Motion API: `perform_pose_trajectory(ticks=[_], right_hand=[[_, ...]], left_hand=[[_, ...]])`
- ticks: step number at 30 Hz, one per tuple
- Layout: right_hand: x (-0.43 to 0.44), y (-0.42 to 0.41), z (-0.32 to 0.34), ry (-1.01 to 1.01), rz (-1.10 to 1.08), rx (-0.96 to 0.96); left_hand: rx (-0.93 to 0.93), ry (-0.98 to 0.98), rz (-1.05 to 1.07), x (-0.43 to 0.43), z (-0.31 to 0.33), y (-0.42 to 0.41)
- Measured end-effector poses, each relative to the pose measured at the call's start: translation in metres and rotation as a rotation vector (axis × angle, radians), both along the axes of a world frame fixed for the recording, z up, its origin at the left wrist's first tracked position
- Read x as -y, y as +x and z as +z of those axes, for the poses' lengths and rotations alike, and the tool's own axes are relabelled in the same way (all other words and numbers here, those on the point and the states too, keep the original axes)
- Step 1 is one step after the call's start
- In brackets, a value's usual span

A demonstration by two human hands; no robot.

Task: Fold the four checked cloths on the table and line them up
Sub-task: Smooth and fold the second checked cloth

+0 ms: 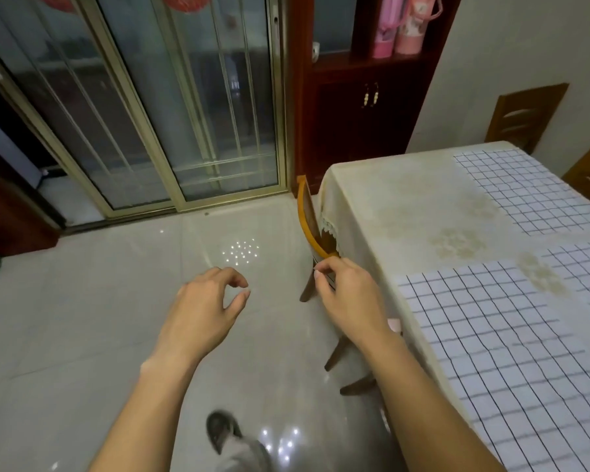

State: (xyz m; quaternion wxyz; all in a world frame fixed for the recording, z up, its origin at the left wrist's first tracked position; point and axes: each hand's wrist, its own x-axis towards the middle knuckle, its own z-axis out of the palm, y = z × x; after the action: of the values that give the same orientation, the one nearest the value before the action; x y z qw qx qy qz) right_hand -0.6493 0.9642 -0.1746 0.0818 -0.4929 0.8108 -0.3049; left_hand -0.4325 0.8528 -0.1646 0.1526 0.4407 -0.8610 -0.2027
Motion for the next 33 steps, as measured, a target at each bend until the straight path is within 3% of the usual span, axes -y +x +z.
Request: perform_pose_trajectory(ticks=[11, 16, 24, 33], right_hand=[[0.225, -0.019, 0.038, -0.053, -0.133, -0.067], [0.283, -0.036, 0.033, -0.024, -0.226, -0.103], [0.373, -0.105, 0.014, -0.012, -0.333, -0.065], [0.51, -0.209, 0.011, -0.02, -0.291, -0.005]], left_hand=[[-0.053, -0.032, -0.156, 0.246, 0.019, -0.047], [-0.01, -0.02, -0.248, 0.332, 0.015, -0.071], [0.054, 0.007, -0.335, 0.439, 0.001, -0.148], [0.11, -0.061, -0.35, 0.564, 0.016, -0.247]])
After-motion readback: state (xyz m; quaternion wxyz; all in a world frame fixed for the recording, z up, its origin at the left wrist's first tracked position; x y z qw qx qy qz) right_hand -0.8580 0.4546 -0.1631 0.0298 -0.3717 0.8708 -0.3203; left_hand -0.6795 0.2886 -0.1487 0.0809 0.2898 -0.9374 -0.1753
